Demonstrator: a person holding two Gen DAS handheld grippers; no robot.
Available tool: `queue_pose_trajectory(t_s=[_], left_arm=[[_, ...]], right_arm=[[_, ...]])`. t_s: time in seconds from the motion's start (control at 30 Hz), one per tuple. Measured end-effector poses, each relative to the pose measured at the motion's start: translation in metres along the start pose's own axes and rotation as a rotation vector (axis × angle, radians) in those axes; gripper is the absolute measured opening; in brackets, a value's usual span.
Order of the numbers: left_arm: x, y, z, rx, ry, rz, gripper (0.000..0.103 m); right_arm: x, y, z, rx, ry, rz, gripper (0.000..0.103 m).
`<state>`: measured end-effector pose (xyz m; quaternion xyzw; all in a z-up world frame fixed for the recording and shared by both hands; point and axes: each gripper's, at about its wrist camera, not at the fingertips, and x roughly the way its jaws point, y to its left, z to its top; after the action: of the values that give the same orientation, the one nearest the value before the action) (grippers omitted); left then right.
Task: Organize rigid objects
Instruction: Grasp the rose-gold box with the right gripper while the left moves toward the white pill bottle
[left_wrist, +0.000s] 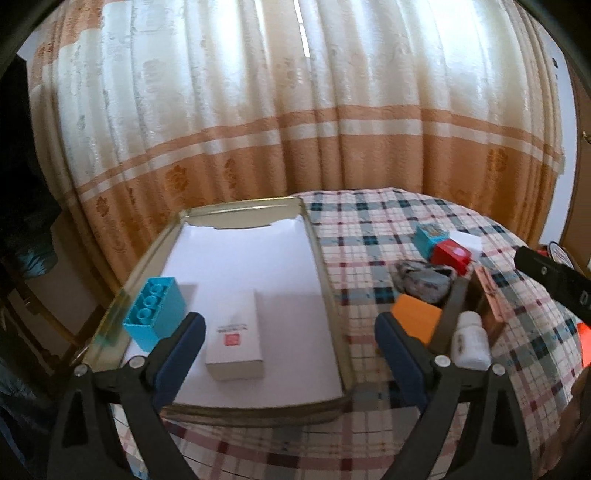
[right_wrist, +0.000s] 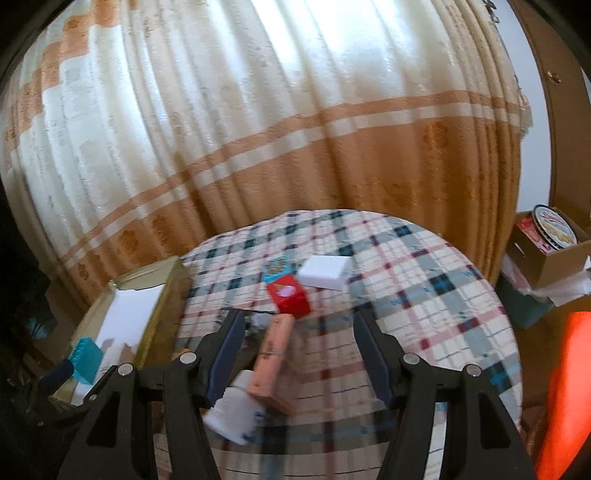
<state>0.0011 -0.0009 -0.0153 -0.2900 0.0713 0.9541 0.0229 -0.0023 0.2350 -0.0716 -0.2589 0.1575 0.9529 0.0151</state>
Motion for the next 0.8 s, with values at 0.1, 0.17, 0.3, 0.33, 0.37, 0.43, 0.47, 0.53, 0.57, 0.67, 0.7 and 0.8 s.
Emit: queue_pose_trajectory(t_s=[0.1, 0.17, 0.3, 0.33, 0.37, 0.43, 0.47, 0.53, 0.57, 0.67, 0.7, 0.8], left_arm=[[-0.001, -0.007, -0.001, 0.019, 0.011, -0.028, 0.094], [-0.004, -0.013, -0.002, 0.031, 0.012, -0.049, 0.094], [-0.007, -0.025, -0.005, 0.061, 0.028, -0.094, 0.094], [-0.007, -0.027, -0.006, 0.069, 0.033, -0.102, 0.094], [-0.008, -0.030, -0.007, 0.076, 0.037, -0.107, 0.094], [-0.009, -0.035, -0.009, 0.092, 0.043, -0.118, 0.094], [-0.009, -0.037, -0.010, 0.100, 0.046, -0.122, 0.094], [-0.009, -0.040, -0.010, 0.107, 0.051, -0.126, 0.094], [-0.009, -0.040, -0.011, 0.108, 0.053, -0.128, 0.094], [-0.008, -0.040, -0.011, 0.110, 0.063, -0.128, 0.094], [-0.007, -0.040, -0.011, 0.108, 0.069, -0.128, 0.094], [-0.005, -0.039, -0.011, 0.092, 0.092, -0.139, 0.094]], right_arm=[[0.002, -0.008, -0.001, 0.021, 0.035, -0.009, 0.064], [0.004, -0.011, -0.002, 0.018, 0.058, -0.018, 0.064], [0.007, -0.013, -0.002, 0.007, 0.082, -0.027, 0.064], [0.008, -0.013, -0.001, 0.000, 0.091, -0.026, 0.064], [0.009, -0.012, -0.002, -0.008, 0.099, -0.027, 0.064], [0.011, -0.008, -0.002, -0.020, 0.105, -0.019, 0.064], [0.011, -0.006, -0.002, -0.029, 0.108, -0.011, 0.064], [0.015, 0.001, -0.002, -0.047, 0.124, 0.008, 0.064], [0.020, 0.005, -0.003, -0.060, 0.145, 0.024, 0.064], [0.034, 0.013, -0.005, -0.081, 0.198, 0.036, 0.062], [0.039, 0.013, -0.006, -0.084, 0.216, 0.031, 0.051], [0.052, 0.013, -0.009, -0.073, 0.277, 0.022, 0.033]])
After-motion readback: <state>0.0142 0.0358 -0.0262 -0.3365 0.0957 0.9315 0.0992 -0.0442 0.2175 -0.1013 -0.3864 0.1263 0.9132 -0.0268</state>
